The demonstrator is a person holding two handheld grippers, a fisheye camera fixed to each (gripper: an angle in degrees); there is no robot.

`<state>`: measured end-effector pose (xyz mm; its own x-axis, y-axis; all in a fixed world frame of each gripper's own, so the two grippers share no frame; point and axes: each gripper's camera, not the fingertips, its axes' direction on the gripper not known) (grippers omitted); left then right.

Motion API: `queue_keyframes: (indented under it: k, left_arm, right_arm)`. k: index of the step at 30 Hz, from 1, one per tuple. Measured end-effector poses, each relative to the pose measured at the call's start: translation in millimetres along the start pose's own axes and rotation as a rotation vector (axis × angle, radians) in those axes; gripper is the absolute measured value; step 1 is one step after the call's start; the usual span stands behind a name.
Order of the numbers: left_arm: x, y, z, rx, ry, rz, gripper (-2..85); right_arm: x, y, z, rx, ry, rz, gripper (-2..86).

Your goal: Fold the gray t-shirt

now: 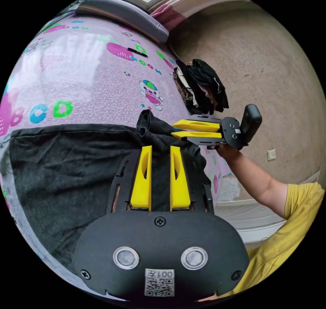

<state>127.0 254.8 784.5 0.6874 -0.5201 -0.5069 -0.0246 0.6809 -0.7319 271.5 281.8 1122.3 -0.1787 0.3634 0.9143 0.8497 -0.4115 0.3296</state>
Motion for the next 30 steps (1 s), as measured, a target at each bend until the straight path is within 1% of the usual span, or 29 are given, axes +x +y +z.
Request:
queue_keyframes:
  k: [5,10,12,14,16,19,22,24,27,29,30]
  left_arm:
    - [7.0,-2.2,24.4,-0.01,-0.078,-0.099,3.5]
    - [15.6,6.5,36.0,0.002,-0.111,-0.143,3.3]
    - [19.6,10.6,44.0,-0.017,-0.128,-0.156,1.0]
    - [31.4,17.1,47.3,-0.005,-0.194,-0.145,-1.1]
    - [48.7,19.9,45.7,0.007,-0.246,-0.081,-1.4]
    - [82.0,19.2,41.8,0.033,-0.323,0.063,-1.6]
    - [113.9,1.9,44.5,0.059,-0.41,0.232,-1.6]
    - [131.9,-16.1,51.1,0.074,-0.465,0.333,-1.6]
    - [155.4,-49.5,74.6,0.06,-0.523,0.453,-1.6]
    - [158.0,-71.7,110.4,-0.03,-0.602,0.489,-1.6]
    - [155.7,-75.4,119.5,-0.046,-0.632,0.48,-1.6]
  right_arm:
    - [5.3,-11.7,7.8,0.002,-0.023,-0.047,7.1]
    - [0.1,-17.3,20.9,-0.059,-0.042,-0.121,6.7]
    - [-2.5,-16.8,23.6,-0.073,-0.039,-0.131,4.0]
    - [-3.5,-14.1,17.4,-0.049,-0.006,-0.132,2.0]
    - [0.1,-9.9,5.6,-0.017,0.011,-0.114,1.0]
    - [16.5,4.0,-23.4,0.085,0.014,-0.04,0.3]
    - [43.2,23.9,-55.1,0.195,0.038,0.07,0.1]
    - [69.3,44.3,-77.1,0.274,0.066,0.189,0.0]
    - [98.8,70.3,-90.7,0.32,0.133,0.353,0.0]
    - [114.5,80.8,-87.5,0.301,0.182,0.453,0.0]
    - [123.4,84.7,-80.9,0.269,0.183,0.5,0.1]
